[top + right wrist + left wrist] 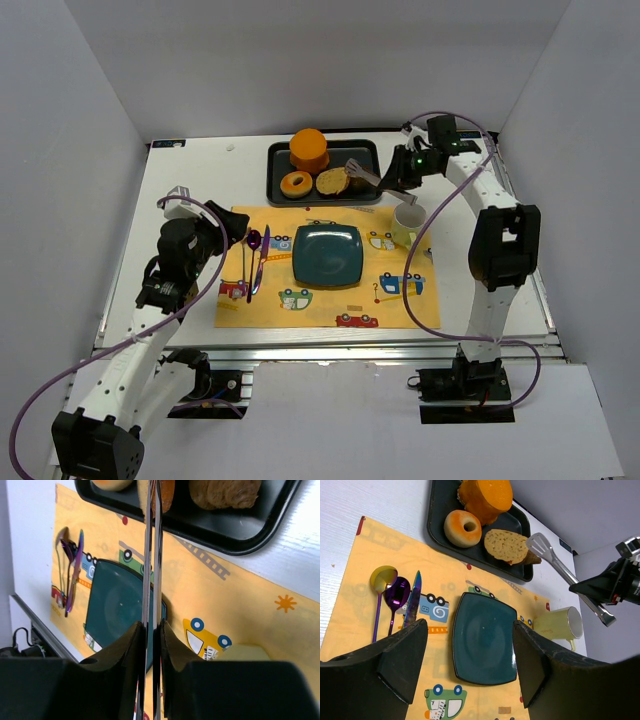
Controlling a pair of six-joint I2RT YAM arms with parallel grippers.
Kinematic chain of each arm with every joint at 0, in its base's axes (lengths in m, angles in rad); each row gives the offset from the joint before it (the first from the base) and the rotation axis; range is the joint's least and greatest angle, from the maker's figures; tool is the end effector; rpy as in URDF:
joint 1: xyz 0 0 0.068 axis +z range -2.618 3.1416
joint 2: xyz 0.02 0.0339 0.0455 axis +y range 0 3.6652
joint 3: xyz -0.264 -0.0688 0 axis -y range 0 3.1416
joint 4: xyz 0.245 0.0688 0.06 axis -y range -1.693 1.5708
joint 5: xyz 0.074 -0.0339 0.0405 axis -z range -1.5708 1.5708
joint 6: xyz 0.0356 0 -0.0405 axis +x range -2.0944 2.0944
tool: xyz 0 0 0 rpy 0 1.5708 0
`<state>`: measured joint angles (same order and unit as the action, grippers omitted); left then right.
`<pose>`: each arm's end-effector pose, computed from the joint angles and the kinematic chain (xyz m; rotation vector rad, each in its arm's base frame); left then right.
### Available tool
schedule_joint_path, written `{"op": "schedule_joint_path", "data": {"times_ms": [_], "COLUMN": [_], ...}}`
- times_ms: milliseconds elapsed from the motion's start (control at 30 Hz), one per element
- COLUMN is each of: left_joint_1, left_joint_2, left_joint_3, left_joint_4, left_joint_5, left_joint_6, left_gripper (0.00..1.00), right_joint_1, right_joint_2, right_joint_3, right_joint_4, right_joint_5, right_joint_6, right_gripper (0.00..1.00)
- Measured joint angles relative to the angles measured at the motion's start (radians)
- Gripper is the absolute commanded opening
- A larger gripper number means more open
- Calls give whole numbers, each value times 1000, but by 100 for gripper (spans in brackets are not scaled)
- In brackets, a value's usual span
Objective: Place the bread
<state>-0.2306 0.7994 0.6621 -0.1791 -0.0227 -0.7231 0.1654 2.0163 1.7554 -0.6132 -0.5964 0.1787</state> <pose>0.1861 -0.0429 0.2946 -0.4875 1.8741 -0.6247 0.4429 0.0942 0.2672 -0.2536 2.4178 0.8819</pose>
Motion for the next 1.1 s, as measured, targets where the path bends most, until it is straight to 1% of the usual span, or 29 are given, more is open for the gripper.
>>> {"op": "schedule_joint_path", "data": {"times_ms": [167,333,500,767,833,933,967,1033,1100], "left_joint_1": [0,0,0,0,0,0,0,0,0], "left_joint_2": [-6,-6,-6,-3,2,15,19,25,27], "left_joint_3": [0,0,0,0,0,0,0,0,0], "left_joint_4": [0,0,0,4,8,18,22,26,27], "left_joint_5": [0,0,0,0,1,4,5,6,6], "left_joint_6": [0,0,0,0,0,0,0,0,0], "left_gripper": [78,78,78,78,78,78,78,78,78], "right_joint_1": [-41,-60,-50,11,29,40,39,38,38], "right_joint_2": [-47,-153,-294,-461,-498,-530,-534,-536,-536], "right_joint_3": [0,-48,-210,-518,-576,-624,-630,-637,-637], "right_joint_4": [12,27,10,-100,-111,-122,-122,-116,-110], "right_joint_5": [-45,-105,-187,-283,-290,-281,-270,-239,-209], "right_joint_6": [3,-6,-56,-187,-210,-238,-247,-267,-282], "right_gripper": [1,0,0,0,3,13,20,27,36]}}
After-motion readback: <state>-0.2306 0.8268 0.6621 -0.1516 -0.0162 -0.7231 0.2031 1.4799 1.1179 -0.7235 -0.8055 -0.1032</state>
